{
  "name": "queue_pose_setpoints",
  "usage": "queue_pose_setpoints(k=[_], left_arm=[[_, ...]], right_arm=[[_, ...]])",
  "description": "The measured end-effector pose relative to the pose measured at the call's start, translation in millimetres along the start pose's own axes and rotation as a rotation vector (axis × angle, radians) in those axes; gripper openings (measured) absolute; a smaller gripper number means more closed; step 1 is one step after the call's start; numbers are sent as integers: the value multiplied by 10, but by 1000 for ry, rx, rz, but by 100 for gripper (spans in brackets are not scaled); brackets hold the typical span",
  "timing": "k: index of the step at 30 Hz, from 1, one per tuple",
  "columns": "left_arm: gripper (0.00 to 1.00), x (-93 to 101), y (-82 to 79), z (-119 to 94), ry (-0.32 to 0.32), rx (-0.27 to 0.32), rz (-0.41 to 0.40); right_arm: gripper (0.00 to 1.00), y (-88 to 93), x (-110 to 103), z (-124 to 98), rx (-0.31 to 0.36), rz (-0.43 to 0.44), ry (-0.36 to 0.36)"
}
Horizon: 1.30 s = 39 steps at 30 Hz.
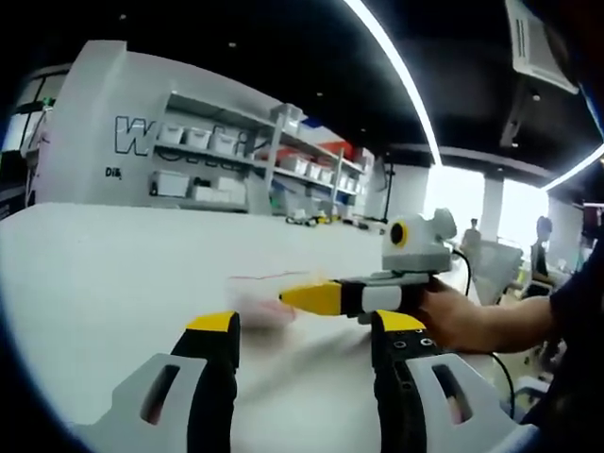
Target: Open the resealable bag by pulling the two sides of the seal apart until the entire bag opening is separated and visibly accessible.
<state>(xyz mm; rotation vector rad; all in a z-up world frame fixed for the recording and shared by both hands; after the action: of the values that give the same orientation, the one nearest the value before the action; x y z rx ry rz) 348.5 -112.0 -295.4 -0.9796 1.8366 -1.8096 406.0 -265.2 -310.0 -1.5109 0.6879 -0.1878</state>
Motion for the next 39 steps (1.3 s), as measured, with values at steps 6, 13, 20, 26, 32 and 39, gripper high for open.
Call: queue_pose_setpoints(k=[6,13,20,26,32,39], left_arm=[[50,-21,-15,9,8,12,-24],[48,-29,-21,25,16,24,-45],[44,-38,-10,48,28,24,-65],[40,-50,-18,61,47,37,-107],[39,-60,-15,79,56,46,-134],[37,-81,-27,92,66,62,-167]], right_arm=[[0,-1,1,1,1,1,0],[0,2,1,2,1,0,-1],[0,3,4,1,1,0,-2],[0,5,6,-1,1,2,-2],[0,6,5,-3,1,2,-2],[0,4,4,-1,1,2,-2]])
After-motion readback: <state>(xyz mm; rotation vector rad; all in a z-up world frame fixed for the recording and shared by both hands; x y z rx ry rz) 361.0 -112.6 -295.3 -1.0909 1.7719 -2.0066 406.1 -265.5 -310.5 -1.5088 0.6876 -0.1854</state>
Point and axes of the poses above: the point that each gripper's makers call its tool centre point, and the gripper's own axes: z roughly forward along the fingers, x roughly to its right, y roughly out of its underside, the point moved 9 cm from there along -z, roughly backward along the fingers, and after that the axes turned 3 degrees about y, right-handed, at the moved point
